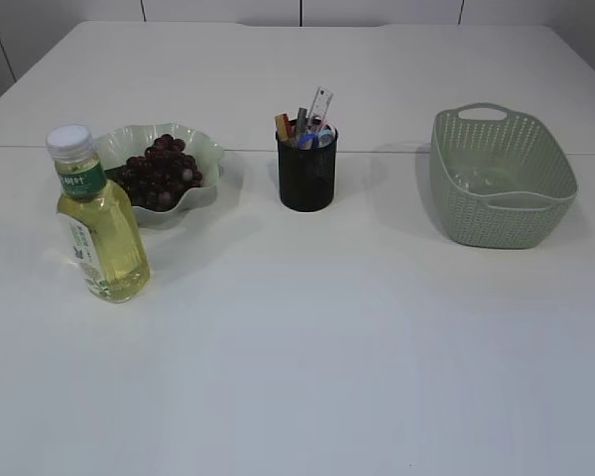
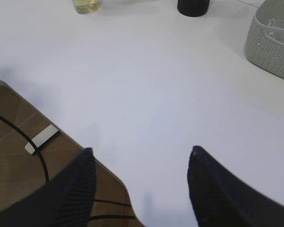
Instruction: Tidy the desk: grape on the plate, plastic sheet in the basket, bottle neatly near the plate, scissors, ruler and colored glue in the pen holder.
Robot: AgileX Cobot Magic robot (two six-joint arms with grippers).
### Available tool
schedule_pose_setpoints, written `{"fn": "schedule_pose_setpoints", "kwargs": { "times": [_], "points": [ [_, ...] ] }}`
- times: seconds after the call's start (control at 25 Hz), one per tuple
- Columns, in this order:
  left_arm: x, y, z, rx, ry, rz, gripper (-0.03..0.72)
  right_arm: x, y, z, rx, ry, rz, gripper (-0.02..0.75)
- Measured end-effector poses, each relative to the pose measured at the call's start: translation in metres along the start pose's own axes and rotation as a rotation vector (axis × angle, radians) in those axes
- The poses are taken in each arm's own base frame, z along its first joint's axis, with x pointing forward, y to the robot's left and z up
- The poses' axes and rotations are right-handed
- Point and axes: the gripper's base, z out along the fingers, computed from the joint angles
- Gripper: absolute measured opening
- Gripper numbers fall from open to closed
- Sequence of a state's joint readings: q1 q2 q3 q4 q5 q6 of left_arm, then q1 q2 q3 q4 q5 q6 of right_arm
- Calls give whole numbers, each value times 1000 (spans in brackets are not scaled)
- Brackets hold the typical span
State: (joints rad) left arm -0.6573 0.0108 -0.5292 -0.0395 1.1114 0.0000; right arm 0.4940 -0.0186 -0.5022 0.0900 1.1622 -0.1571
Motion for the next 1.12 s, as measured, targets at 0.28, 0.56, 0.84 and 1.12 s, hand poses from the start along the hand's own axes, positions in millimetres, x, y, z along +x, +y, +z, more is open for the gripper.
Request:
{"fn": "schedule_pose_setpoints", "kwargs": {
  "times": [0.28, 0.56, 0.84, 1.12],
  "points": [
    [0, 0, 0, 0, 0, 0, 292, 0, -1, 0, 6, 1, -1, 480],
    [0, -1, 0, -67, -3, -37, 286, 0, -1, 0, 94, 9, 36, 480],
    [-1, -3, 1, -286, -11, -158, 258, -1, 1, 2, 287, 24, 153, 480],
    [-1, -4, 2, -414, -15, -229, 246, -2, 2, 3, 371, 31, 203, 480]
  ]
}}
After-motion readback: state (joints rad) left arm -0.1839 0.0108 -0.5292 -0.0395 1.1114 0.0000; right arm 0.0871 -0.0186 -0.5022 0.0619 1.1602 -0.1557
